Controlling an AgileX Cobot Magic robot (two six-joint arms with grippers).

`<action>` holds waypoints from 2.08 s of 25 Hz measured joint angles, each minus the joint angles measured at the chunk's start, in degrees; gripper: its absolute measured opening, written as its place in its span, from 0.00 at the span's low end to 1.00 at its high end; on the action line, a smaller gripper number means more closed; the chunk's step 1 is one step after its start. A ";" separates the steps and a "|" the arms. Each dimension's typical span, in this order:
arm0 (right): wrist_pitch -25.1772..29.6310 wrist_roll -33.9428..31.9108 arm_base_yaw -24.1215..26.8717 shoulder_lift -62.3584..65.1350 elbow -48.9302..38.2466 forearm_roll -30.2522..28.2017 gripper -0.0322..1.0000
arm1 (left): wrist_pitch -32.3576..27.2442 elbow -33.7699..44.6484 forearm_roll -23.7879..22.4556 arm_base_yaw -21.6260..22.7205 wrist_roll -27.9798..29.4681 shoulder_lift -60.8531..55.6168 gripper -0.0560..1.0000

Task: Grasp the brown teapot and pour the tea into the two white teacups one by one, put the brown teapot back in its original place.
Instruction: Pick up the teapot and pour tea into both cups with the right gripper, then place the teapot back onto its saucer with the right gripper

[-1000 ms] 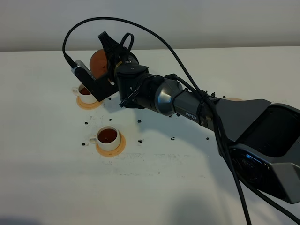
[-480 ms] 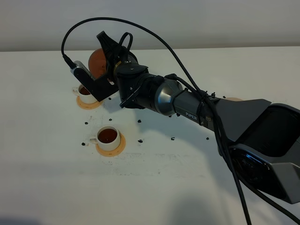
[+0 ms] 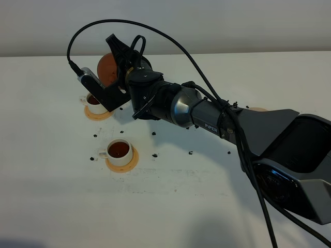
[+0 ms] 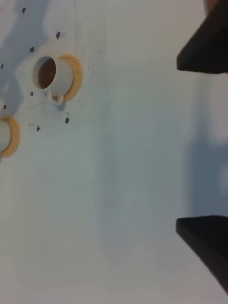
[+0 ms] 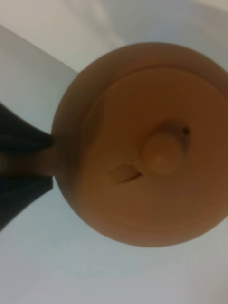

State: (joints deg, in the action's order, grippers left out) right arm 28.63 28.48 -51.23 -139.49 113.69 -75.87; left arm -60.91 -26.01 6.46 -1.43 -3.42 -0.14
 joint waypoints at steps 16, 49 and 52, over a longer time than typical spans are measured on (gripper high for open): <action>-0.17 -2.55 0.00 0.00 0.00 1.47 0.13 | 0.00 0.00 0.00 0.00 0.00 0.00 0.62; 11.98 -13.76 8.80 6.71 0.12 73.57 0.13 | 0.00 0.00 0.00 0.00 0.00 0.00 0.62; 12.42 -14.46 9.43 6.71 0.12 75.87 0.13 | 0.00 0.00 0.00 0.00 0.00 0.00 0.62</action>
State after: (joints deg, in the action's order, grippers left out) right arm 41.05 14.02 -41.80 -132.78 113.81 0.00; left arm -60.91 -26.01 6.46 -1.43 -3.42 -0.14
